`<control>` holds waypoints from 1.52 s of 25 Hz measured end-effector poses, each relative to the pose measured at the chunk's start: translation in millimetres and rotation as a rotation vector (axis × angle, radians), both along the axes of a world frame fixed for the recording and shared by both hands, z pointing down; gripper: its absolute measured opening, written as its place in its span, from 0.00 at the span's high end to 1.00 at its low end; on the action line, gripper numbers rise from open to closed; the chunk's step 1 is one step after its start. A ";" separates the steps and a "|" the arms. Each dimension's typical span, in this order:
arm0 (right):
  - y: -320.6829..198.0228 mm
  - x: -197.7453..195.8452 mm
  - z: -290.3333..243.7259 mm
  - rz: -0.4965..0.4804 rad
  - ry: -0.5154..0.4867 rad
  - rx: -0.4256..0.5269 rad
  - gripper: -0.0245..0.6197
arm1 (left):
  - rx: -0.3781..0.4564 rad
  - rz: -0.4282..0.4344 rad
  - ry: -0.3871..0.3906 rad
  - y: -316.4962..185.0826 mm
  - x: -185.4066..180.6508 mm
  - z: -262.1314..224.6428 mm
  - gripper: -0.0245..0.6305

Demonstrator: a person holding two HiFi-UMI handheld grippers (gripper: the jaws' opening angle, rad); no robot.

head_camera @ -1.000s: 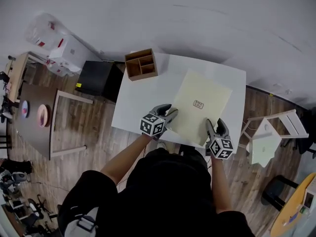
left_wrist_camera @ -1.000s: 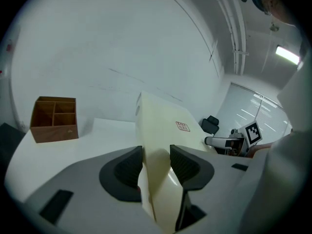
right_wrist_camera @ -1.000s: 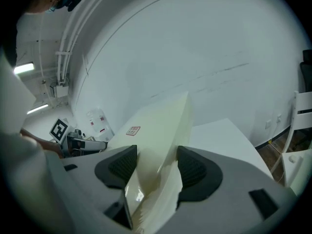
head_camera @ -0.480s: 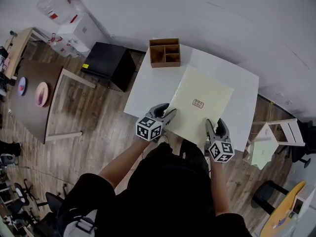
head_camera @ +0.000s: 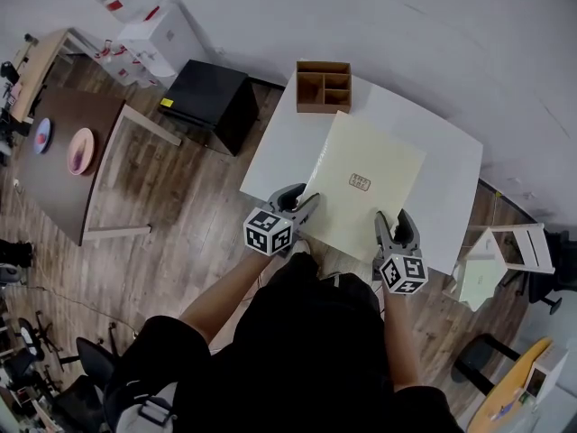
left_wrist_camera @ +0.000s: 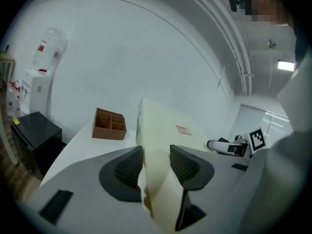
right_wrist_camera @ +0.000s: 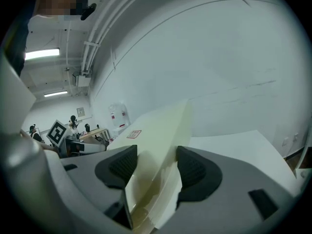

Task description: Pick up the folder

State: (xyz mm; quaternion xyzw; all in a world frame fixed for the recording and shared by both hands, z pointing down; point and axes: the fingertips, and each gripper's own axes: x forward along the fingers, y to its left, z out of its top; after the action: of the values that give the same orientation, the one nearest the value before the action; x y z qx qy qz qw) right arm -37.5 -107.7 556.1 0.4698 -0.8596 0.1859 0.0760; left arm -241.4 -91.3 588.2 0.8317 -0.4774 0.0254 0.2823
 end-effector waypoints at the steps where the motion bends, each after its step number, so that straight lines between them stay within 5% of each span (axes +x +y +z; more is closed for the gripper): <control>1: 1.1 -0.8 -1.7 -0.001 -0.004 0.004 0.53 | 0.007 -0.002 -0.002 1.2 -1.0 -2.7 0.68; 11: 24.2 17.4 -17.1 0.030 -0.058 0.058 0.54 | 0.065 0.004 -0.036 15.2 15.2 -25.9 0.68; 26: 85.1 93.7 -45.1 0.094 -0.086 0.124 0.54 | 0.152 0.045 -0.057 62.7 90.9 -63.1 0.68; 38: 106.1 99.2 -52.5 0.057 -0.076 0.143 0.55 | 0.153 -0.001 -0.059 90.3 96.4 -66.2 0.68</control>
State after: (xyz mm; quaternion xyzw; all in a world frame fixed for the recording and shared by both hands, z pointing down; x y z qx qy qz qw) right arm 61.7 -1.6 503.5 0.4909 -0.8592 0.1438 0.0042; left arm -145.0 -1.0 522.0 0.8497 -0.4864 0.0133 0.2034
